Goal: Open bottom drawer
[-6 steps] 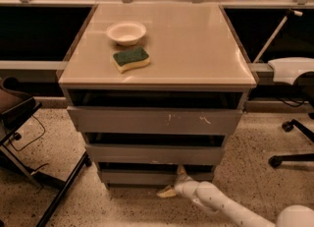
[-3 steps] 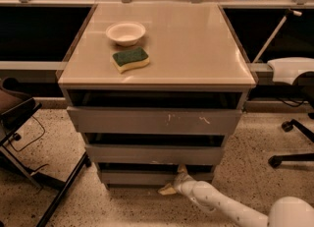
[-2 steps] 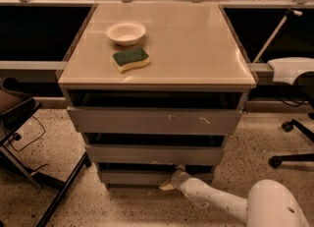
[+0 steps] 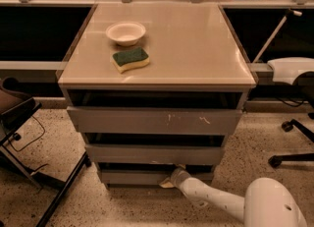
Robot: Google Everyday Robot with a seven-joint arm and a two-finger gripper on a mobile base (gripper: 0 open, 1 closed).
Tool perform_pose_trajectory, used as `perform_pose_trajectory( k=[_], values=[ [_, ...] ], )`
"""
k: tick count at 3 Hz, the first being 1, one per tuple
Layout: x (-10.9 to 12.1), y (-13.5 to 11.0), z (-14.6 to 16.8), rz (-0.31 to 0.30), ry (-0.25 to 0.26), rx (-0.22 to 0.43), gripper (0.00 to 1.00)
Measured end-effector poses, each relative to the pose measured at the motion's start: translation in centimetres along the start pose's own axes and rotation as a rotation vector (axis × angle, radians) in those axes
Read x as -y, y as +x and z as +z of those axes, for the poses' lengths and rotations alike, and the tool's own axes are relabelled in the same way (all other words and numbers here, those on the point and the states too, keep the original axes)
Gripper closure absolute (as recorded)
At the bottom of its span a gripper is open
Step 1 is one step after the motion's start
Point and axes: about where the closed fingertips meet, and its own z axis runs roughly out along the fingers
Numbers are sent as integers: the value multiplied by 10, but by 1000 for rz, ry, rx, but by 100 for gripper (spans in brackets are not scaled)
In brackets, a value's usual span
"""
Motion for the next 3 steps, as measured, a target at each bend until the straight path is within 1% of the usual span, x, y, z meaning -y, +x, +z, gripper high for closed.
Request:
perform_pose_trajectory(
  k=[1, 3],
  values=[
    [0, 0, 0, 0, 0, 0, 19],
    [0, 0, 0, 0, 0, 0, 65]
  ],
)
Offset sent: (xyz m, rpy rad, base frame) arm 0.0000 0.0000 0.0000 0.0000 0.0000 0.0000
